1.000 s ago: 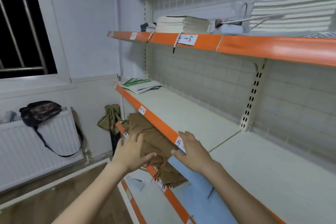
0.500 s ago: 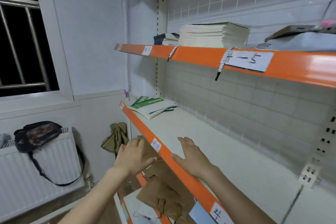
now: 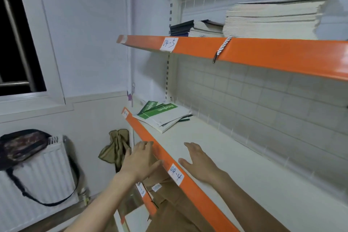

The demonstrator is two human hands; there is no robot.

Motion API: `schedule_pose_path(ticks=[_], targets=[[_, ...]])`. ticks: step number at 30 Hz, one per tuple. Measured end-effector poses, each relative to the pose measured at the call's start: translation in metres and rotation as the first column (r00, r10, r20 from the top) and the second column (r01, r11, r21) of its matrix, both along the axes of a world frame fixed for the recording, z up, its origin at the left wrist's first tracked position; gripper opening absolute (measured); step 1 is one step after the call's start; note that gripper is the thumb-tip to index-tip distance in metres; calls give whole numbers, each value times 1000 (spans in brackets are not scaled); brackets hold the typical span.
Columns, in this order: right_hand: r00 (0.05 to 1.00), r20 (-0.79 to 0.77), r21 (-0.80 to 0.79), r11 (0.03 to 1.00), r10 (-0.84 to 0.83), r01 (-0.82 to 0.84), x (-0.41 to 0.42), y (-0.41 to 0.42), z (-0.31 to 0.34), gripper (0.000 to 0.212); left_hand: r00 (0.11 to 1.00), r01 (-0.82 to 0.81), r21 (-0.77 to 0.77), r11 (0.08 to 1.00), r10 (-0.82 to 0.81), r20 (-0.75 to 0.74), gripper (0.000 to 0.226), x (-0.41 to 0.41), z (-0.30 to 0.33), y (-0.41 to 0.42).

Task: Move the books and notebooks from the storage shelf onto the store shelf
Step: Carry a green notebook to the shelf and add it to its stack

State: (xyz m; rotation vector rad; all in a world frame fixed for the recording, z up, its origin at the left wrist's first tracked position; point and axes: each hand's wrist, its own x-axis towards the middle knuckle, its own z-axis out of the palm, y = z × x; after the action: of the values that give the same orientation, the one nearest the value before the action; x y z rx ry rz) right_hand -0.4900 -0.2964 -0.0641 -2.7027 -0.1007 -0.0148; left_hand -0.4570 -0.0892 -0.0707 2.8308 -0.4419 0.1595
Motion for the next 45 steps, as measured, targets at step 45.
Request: schedule_pose_path(ticks=[45], targets=[[562, -175, 851, 163, -808, 499, 264, 76, 25, 40, 765, 142, -858, 494, -604, -221, 10, 343, 47, -11]])
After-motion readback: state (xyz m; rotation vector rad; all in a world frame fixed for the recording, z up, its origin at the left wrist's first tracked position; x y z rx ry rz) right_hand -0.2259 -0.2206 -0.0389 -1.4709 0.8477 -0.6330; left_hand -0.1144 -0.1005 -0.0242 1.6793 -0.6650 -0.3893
